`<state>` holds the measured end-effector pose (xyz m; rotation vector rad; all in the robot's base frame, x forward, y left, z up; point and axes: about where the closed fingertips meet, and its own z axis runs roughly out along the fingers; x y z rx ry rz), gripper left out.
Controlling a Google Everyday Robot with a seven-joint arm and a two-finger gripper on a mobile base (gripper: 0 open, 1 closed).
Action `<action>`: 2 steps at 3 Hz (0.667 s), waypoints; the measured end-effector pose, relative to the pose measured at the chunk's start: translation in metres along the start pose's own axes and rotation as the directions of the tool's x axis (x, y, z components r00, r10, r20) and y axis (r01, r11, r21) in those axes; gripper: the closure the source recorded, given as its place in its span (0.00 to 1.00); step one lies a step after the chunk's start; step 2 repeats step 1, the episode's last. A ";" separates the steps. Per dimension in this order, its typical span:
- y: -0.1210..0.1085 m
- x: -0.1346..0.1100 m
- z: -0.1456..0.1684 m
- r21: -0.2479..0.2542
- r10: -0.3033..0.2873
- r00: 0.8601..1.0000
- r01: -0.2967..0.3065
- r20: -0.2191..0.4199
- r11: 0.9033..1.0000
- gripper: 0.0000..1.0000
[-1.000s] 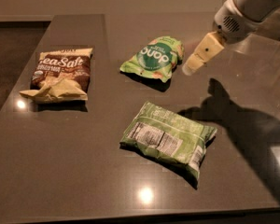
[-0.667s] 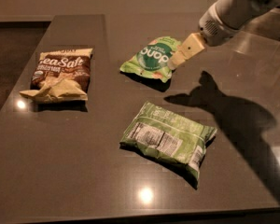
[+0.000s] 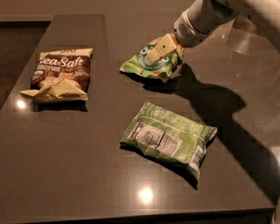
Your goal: Pick green jalapeno chip bag
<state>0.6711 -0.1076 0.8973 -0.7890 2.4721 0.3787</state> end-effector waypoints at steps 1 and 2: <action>0.000 0.000 0.000 0.000 0.000 1.000 0.000 0.000 1.000 0.00; 0.000 0.000 0.000 0.000 0.000 1.000 0.000 0.000 1.000 0.00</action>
Offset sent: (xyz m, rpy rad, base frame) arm 0.0000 0.0000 0.0000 0.0000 0.0000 0.0000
